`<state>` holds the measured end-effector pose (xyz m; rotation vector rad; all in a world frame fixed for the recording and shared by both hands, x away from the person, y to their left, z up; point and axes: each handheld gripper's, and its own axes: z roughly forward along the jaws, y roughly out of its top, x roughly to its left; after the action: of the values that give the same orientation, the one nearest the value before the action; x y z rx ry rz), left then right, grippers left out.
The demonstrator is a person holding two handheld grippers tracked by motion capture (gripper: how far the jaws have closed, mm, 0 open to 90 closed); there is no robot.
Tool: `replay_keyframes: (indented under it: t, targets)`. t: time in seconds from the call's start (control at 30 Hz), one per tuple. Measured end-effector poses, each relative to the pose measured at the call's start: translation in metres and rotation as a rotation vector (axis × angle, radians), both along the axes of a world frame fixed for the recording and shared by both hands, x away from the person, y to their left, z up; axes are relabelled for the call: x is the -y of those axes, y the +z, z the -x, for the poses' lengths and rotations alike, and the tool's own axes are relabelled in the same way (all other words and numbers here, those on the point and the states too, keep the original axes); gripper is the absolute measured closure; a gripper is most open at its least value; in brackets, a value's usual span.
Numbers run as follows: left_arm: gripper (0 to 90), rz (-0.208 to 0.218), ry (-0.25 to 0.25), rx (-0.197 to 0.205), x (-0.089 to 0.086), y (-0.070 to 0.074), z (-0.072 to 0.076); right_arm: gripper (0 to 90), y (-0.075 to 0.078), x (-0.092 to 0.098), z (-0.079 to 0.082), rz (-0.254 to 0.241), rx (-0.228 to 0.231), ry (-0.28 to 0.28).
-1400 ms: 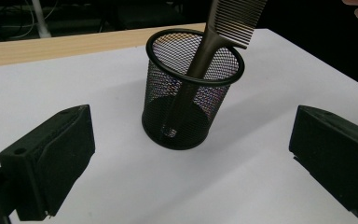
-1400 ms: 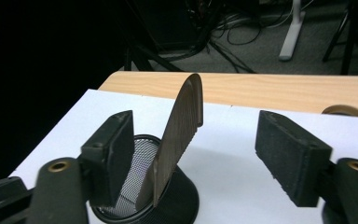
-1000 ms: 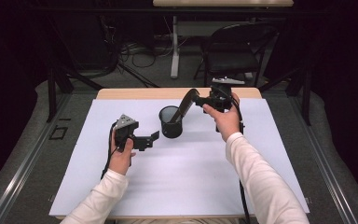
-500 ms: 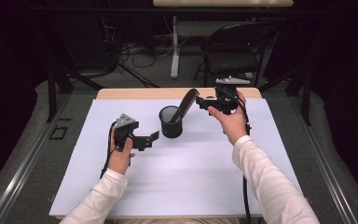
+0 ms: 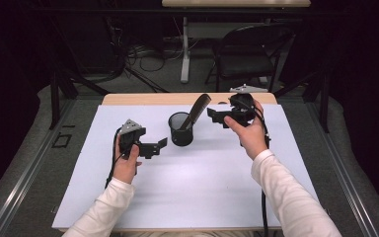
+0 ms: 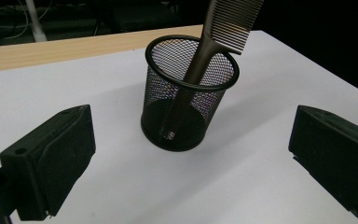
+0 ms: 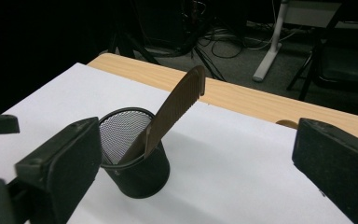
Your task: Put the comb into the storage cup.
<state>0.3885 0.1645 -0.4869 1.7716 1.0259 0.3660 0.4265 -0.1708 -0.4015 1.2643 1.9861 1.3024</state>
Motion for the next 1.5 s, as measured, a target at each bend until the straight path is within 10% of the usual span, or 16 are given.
replay_keyframes:
  t: [1.13,1.5]
  targets:
    - [0.7,0.01,0.011,0.005,-0.006,0.004,0.0,0.0,-0.042,0.02,0.084,0.025,0.101,0.075]
    - [0.7,-0.011,-0.02,0.013,-0.003,0.005,0.003,0.1,-0.065,0.023,0.093,0.04,0.062,0.097]
